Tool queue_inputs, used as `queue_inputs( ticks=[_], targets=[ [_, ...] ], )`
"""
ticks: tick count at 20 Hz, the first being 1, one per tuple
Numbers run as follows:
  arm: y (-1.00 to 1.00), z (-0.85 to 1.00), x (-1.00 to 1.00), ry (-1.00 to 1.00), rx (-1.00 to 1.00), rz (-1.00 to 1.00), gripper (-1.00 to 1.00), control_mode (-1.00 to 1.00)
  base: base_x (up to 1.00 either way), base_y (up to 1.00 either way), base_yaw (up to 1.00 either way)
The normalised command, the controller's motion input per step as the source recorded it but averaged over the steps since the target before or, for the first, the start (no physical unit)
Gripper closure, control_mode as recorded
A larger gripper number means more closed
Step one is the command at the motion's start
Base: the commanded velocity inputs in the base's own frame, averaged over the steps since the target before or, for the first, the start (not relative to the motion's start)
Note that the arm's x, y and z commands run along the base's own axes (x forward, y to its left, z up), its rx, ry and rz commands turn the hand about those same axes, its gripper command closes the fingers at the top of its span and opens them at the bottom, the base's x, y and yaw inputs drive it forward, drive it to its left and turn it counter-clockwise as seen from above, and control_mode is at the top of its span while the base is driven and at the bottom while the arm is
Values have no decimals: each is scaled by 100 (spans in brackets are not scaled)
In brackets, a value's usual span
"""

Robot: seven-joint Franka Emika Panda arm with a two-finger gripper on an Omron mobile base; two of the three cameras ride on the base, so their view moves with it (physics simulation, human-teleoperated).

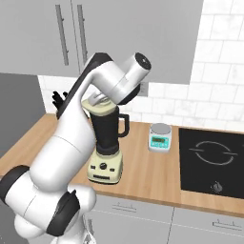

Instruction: Close the lid blender by securely placing the lid on top.

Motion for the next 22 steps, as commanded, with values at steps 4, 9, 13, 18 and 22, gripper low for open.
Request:
queue_inputs(
  ticks=[4,9,13,18,22],
  targets=[
    [16,-1,24,0,0,0,100,-100,0,0,0],
    [19,0,20,0,0,0,100,-100,0,0,0],
    [2,-18,10,0,0,0,100,-100,0,0,0],
    [-20,-23,0,0,-1,0,100,-100,0,0,0],
    [-16,-3,0,0,0,0,100,-100,0,0,0]
  ],
)
